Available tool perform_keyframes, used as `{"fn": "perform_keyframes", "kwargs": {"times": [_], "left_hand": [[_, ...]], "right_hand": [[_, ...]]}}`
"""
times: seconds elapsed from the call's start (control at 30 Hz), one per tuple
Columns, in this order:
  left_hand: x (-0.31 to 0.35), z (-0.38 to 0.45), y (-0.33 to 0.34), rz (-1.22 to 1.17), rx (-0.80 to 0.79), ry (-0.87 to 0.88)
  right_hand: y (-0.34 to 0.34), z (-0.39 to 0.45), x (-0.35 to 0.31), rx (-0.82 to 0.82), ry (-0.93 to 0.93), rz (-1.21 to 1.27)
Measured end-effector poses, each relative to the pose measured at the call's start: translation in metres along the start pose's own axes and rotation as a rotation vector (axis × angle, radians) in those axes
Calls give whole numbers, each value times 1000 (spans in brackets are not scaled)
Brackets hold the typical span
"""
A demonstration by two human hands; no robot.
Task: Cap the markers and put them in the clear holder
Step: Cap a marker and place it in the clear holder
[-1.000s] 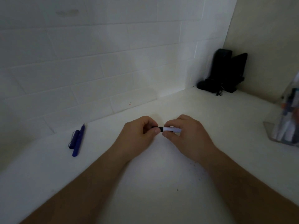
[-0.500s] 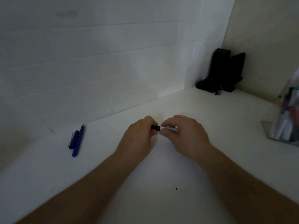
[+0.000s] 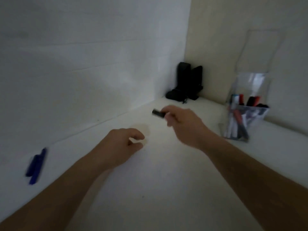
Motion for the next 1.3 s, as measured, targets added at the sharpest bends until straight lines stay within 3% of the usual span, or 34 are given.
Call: {"fn": "perform_keyframes", "kwargs": {"times": [0.1,0.23,0.43,0.53,0.73,0.87,1.03,1.3], "left_hand": [[64,10,8,-158,6,115],[162,19,35,-179,-10,368],[267,30,67,38,161,545],[284,39,82,210,256,583],[277,54,101,250,284,549],[279,56,106,239,332,551],[275,55,102,229,407,582],[268,57,94,189,428,567]], "right_hand": [[-92,-12,32,397,3,165],[-188,-34,65,658,73,32],[-204,-46,98,533,79,-171],[-211,-47,103,609,27,-212],[-218,-68,117,647,49,-261],[-187,-63,123,358,75,-380],[-175,-65,127,344,80,-394],[-158,-57,131,155,107,-511]]}}
Point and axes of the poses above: each hand's wrist, its own z-axis towards the middle knuckle, its own y-axis out of the palm, x = y × z, the point moved 5 cm from there along z, towards the middle knuckle, and after that the axes turned 12 degrees about -y, right-handed, at the moved point
